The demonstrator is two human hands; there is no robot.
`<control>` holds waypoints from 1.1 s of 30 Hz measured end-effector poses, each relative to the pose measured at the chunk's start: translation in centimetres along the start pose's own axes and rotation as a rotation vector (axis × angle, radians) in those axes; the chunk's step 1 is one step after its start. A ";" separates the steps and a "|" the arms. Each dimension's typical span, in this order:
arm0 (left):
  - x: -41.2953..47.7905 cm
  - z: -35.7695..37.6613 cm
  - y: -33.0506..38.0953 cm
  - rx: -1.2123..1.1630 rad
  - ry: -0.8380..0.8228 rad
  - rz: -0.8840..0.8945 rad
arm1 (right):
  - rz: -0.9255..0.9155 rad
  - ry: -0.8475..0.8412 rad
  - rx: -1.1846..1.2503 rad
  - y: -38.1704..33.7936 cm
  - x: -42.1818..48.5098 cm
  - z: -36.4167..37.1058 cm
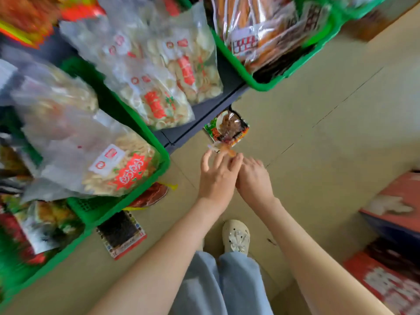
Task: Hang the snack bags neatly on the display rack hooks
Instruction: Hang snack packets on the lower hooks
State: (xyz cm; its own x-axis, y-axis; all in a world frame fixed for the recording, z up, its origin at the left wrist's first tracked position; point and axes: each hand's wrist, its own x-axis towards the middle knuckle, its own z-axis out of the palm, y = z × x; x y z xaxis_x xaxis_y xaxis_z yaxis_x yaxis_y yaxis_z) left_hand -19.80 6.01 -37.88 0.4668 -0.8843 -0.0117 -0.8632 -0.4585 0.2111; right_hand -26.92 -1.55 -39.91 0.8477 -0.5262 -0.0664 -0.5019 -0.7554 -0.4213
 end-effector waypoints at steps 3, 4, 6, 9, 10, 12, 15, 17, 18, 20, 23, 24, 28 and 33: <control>-0.1 -9.4 0.8 0.031 -0.038 -0.025 | -0.072 -0.024 -0.078 -3.8 0.3 -9.3; -0.1 -12.5 0.8 0.045 -0.041 -0.036 | -0.084 -0.020 -0.080 -5.2 0.4 -12.1; -0.1 -18.3 0.7 0.092 -0.021 -0.033 | -0.157 0.035 -0.095 -8.0 0.8 -17.1; -0.7 -26.6 0.3 0.097 -0.015 -0.085 | -0.299 0.110 -0.119 -12.3 1.5 -23.3; -1.1 -29.1 0.3 0.081 0.003 -0.121 | -0.320 0.133 -0.120 -13.8 1.8 -25.2; -2.4 -33.6 0.0 0.018 0.056 -0.204 | -0.358 0.200 -0.130 -16.8 2.4 -28.1; -4.7 -38.2 -1.3 -0.125 0.142 -0.346 | -0.435 0.218 -0.133 -21.3 3.1 -30.8; -6.0 -40.1 -2.8 -0.251 0.193 -0.461 | -0.459 0.209 -0.104 -24.4 3.4 -31.6; -6.6 -40.8 -3.6 -0.287 0.216 -0.526 | -0.449 0.213 -0.076 -25.9 3.7 -31.8; -7.7 -42.1 -5.5 -0.284 0.282 -0.615 | -0.438 0.202 -0.015 -28.9 4.3 -31.8; -9.3 -43.3 -8.8 -0.290 0.357 -0.684 | -0.486 0.162 0.051 -33.1 5.6 -30.4; -9.9 -43.4 -10.0 -0.299 0.355 -0.714 | -0.500 0.143 0.065 -34.3 5.9 -29.7; -12.3 -44.0 -14.1 -0.343 0.392 -0.769 | -0.548 0.072 0.135 -38.8 7.0 -26.8; -14.0 -44.6 -18.4 -0.325 0.434 -0.750 | -0.538 -0.029 0.258 -42.3 9.3 -24.4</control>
State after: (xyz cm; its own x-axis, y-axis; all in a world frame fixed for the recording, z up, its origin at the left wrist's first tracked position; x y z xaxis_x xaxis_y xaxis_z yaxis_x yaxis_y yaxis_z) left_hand -1.85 30.76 2.02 0.9695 -0.2252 0.0972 -0.2403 -0.7924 0.5606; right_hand -1.99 15.95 -0.63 0.9776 -0.0822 0.1939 0.0542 -0.7915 -0.6088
